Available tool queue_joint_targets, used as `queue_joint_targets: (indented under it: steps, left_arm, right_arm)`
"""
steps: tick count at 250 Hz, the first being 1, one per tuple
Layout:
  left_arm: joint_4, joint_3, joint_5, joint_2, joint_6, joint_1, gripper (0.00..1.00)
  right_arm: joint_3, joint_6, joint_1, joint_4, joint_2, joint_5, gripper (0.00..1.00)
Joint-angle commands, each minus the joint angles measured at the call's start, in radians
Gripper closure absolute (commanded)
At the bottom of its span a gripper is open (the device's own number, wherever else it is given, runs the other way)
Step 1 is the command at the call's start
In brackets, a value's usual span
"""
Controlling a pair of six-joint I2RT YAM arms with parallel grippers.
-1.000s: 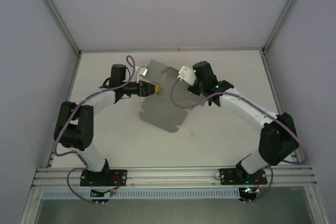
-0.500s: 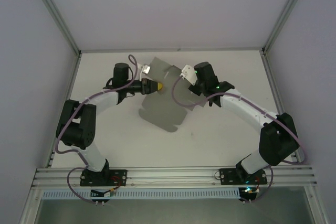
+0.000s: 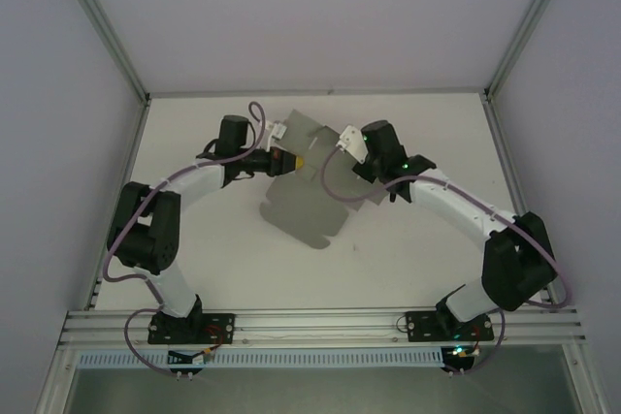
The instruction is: Assemble paper box
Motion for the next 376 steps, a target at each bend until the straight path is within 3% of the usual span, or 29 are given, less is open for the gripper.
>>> queue_joint_targets:
  steps: [1, 29, 65, 106, 181, 265, 304, 324, 337, 376]
  left_arm:
    - [-0.118, -0.001, -0.08, 0.04, 0.008, -0.075, 1.0]
    - [-0.107, 0.004, -0.138, 0.067, -0.033, -0.075, 1.0]
    - [-0.072, 0.009, -0.196, 0.108, -0.096, -0.076, 1.0]
    - [0.011, -0.009, -0.184, 0.133, -0.165, -0.075, 1.0]
    - [0.014, -0.038, -0.199, 0.135, -0.188, -0.074, 1.0]
    - [-0.108, -0.118, -0.222, -0.017, -0.068, -0.003, 0.59]
    - [-0.255, -0.102, -0.286, -0.098, 0.02, 0.048, 0.3]
    - [-0.301, -0.087, -0.319, -0.14, 0.047, 0.077, 0.2]
    - [-0.327, -0.074, -0.331, -0.166, 0.061, 0.096, 0.01]
    - [-0.382, -0.028, -0.411, -0.216, 0.083, 0.148, 0.0]
  right_arm:
    - [-0.023, -0.058, 0.077, 0.299, -0.088, -0.174, 1.0]
    - [-0.11, -0.188, 0.136, 0.4, -0.138, -0.152, 1.0]
    - [-0.132, -0.275, 0.212, 0.376, -0.14, -0.045, 1.0]
    - [-0.156, -0.374, 0.286, 0.413, -0.063, 0.087, 1.0]
    - [-0.216, -0.392, 0.33, 0.553, 0.009, 0.228, 1.0]
    - [-0.23, -0.472, 0.245, 0.633, 0.029, 0.272, 1.0]
    - [-0.241, -0.536, 0.219, 0.703, 0.05, 0.253, 1.0]
    - [-0.254, -0.552, 0.202, 0.737, 0.06, 0.215, 1.0]
    - [-0.259, -0.563, 0.187, 0.76, 0.072, 0.196, 1.0]
    - [-0.259, -0.625, 0.155, 0.855, 0.114, 0.185, 1.0]
